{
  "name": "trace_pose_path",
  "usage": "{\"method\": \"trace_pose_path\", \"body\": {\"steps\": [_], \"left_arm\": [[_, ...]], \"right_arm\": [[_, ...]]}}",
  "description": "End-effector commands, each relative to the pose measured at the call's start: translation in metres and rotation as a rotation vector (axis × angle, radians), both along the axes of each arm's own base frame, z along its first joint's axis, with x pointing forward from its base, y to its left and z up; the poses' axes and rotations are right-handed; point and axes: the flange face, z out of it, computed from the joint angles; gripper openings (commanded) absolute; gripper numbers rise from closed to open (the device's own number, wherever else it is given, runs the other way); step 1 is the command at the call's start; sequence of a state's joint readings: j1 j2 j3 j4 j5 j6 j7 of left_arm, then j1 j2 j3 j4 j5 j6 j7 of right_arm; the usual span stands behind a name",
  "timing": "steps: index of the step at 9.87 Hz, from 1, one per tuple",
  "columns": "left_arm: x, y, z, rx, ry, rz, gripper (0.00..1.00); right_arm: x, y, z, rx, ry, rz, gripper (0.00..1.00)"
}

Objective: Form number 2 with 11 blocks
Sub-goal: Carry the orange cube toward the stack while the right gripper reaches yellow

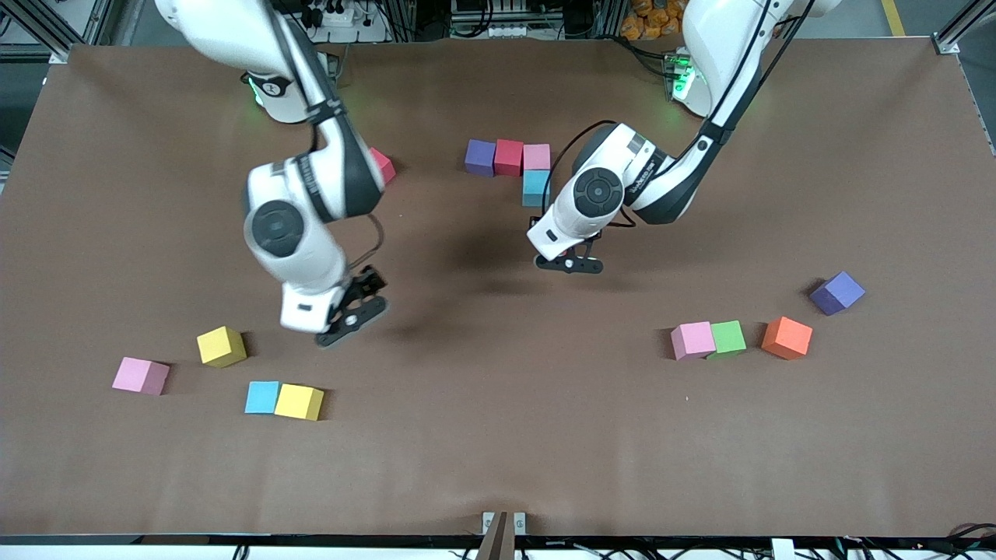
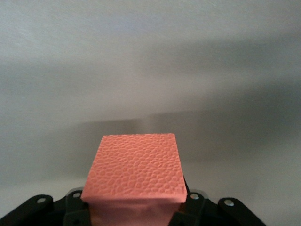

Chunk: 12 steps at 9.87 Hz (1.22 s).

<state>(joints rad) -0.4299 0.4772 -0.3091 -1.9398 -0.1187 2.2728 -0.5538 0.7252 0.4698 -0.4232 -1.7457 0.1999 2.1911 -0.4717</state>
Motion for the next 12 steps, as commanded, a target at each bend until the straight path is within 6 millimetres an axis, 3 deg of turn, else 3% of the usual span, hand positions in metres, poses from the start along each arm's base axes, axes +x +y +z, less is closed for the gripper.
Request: {"method": "trace_pose_path", "body": {"steps": [1,4,9,12], "left_arm": [[-0.014,0.005,-0.018,-0.024,-0.016,0.05,0.0],[-0.021,0.005,-0.026,-0.019,-0.004,0.044,0.0],[-0.043,-0.013,-0.04,0.001,0.023,0.041,0.0],[-0.052,-0.021,-0.042,0.005,0.028,0.032,0.0]], "right_arm": [[0.024,-0.031,-0.009,0.034,-0.021,0.181,1.0],[0.08,-0.089,-0.051,0.098,-0.051,0.414,1.0],[0.128,-0.102,-0.084,0.017,-0.197,0.567,1.0],[0.137,-0.128,-0.108,0.089,-0.191,0.564,1.0]]}}
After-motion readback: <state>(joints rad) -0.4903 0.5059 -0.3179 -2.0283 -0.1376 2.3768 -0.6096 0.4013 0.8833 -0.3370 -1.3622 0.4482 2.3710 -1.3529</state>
